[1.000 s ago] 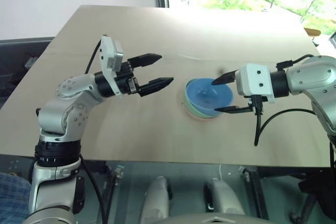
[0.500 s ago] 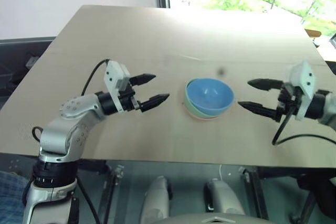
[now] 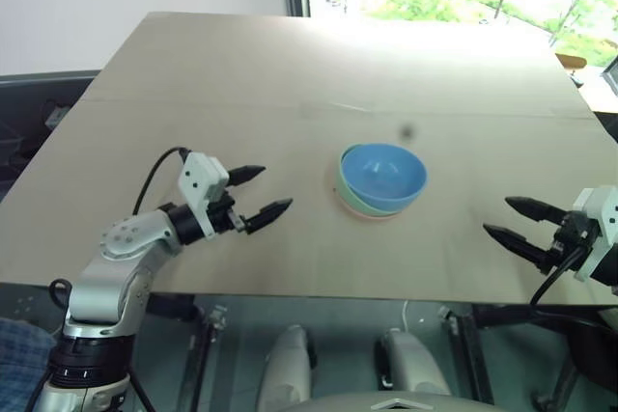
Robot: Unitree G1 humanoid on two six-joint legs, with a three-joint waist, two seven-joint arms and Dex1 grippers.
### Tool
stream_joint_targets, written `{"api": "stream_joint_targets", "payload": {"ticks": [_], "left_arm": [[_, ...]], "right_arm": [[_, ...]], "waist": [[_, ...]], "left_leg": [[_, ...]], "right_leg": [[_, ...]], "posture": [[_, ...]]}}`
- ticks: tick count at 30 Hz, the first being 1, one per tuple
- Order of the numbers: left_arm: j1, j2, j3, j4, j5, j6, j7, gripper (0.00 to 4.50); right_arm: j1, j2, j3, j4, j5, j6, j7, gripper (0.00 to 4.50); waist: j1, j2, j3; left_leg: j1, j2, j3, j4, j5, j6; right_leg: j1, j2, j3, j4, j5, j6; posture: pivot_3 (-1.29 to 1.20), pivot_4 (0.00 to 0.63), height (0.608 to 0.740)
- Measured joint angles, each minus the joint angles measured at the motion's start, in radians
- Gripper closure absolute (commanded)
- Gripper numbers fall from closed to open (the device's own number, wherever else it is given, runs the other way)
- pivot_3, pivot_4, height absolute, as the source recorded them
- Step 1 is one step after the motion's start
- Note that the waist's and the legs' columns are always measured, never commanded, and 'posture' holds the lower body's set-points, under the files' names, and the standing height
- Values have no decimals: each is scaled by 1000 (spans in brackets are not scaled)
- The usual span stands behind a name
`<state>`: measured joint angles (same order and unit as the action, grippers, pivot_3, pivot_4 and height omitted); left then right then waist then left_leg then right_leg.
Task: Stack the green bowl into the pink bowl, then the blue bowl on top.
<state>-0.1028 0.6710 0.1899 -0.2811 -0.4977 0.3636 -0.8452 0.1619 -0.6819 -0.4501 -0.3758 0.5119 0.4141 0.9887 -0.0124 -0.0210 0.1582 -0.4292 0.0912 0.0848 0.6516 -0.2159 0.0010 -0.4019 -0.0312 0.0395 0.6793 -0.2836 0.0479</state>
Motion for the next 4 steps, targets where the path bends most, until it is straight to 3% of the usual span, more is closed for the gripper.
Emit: {"api": "stream_joint_targets", "payload": {"ticks": [4], "left_arm": [[23, 1, 20, 0, 1, -8, 3, 0]], "right_arm": [[3, -2, 0, 17, 4, -19, -9, 981]], "waist": [[1, 0, 0]], "left_leg": [[0, 0, 0, 0, 0, 0]], "right_leg": [[0, 0, 0, -1, 0, 0]], "posture": [[0, 150, 740]]}}
